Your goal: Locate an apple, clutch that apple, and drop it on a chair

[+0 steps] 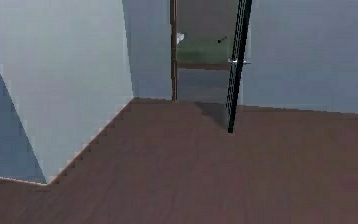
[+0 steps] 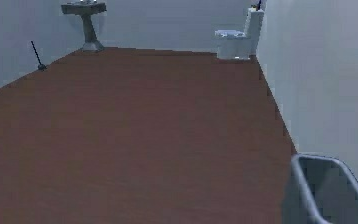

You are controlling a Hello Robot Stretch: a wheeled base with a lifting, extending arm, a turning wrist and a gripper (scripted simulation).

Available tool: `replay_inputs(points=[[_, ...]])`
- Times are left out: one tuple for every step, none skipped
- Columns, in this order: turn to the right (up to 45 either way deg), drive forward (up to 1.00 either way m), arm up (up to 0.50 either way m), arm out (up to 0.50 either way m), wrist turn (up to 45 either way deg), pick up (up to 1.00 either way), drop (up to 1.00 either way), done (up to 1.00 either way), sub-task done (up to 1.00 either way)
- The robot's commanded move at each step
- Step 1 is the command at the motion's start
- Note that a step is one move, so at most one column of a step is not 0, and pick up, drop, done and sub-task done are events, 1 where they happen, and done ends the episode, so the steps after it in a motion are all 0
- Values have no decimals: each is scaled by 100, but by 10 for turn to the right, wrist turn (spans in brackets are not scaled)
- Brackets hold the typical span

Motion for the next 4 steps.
replay_inputs(points=[[0,100,0,0,0,0,0,0,0],[0,100,0,0,0,0,0,0,0],[120,0,0,0,0,0,0,0,0],[0,15,0,0,0,0,0,0,0]])
